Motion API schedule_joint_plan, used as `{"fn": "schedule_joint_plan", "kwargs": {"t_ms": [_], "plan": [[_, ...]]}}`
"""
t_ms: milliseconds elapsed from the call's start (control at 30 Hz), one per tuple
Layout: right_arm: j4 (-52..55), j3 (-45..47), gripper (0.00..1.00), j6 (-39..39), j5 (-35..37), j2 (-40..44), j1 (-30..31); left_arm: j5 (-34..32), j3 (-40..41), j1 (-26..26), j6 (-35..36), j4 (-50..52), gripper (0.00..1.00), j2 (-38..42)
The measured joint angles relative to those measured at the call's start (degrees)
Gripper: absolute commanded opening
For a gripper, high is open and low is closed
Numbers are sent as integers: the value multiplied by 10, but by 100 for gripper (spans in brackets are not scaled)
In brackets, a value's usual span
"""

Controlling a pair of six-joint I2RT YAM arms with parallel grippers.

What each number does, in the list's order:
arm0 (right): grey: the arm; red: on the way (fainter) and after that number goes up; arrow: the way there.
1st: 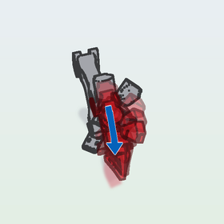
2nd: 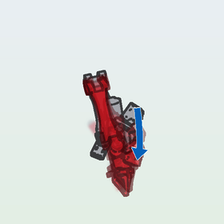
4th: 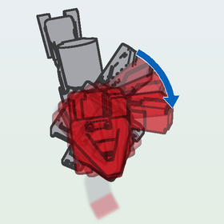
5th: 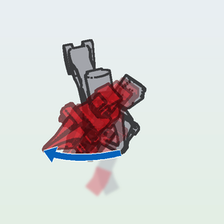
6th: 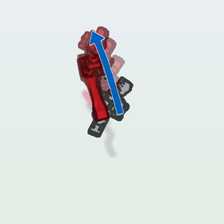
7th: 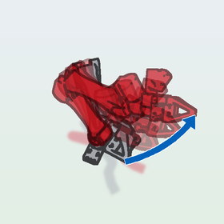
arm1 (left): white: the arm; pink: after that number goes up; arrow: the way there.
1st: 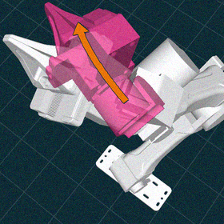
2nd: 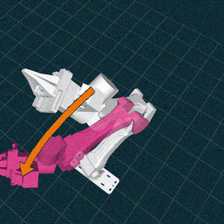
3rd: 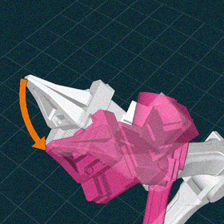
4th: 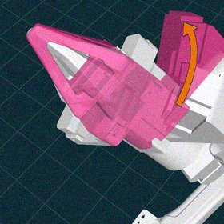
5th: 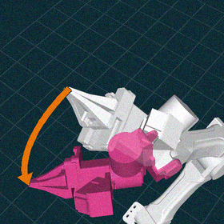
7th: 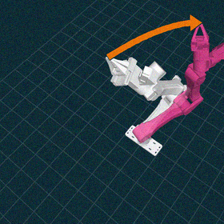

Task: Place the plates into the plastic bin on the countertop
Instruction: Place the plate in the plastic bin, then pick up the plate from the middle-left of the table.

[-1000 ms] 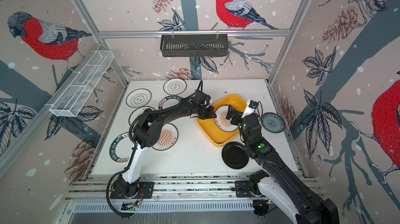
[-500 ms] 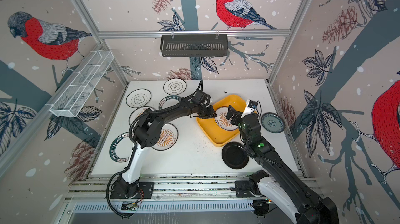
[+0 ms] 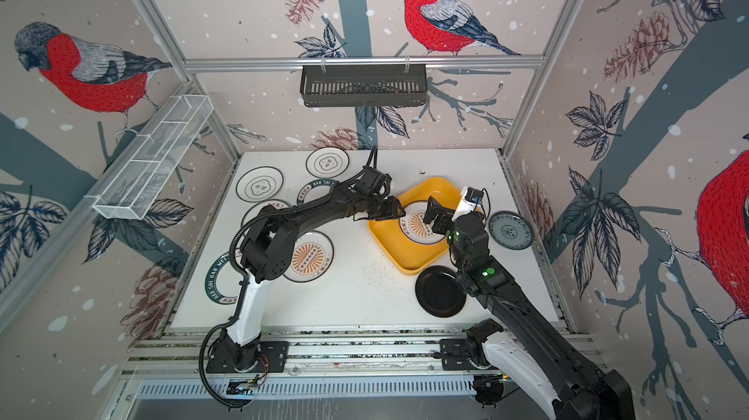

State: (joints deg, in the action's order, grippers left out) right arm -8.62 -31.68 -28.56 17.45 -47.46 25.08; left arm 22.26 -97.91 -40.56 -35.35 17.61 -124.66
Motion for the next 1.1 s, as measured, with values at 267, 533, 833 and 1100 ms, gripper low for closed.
{"fn": "schedule_joint_plan", "kwargs": {"t_ms": [267, 533, 833, 1100], "plan": [[13, -16, 100, 0, 9, -9, 0, -30, 92, -7, 33, -80, 66, 102], [12, -34, 100, 0, 11, -13, 0, -58, 257, -7, 25, -214, 90, 234], [-6, -62, 100, -22, -25, -73, 6, -69, 490, -7, -64, -402, 96, 400], [-35, -104, 100, -30, -36, -138, 53, -119, 601, -7, -138, -431, 96, 508]]}}
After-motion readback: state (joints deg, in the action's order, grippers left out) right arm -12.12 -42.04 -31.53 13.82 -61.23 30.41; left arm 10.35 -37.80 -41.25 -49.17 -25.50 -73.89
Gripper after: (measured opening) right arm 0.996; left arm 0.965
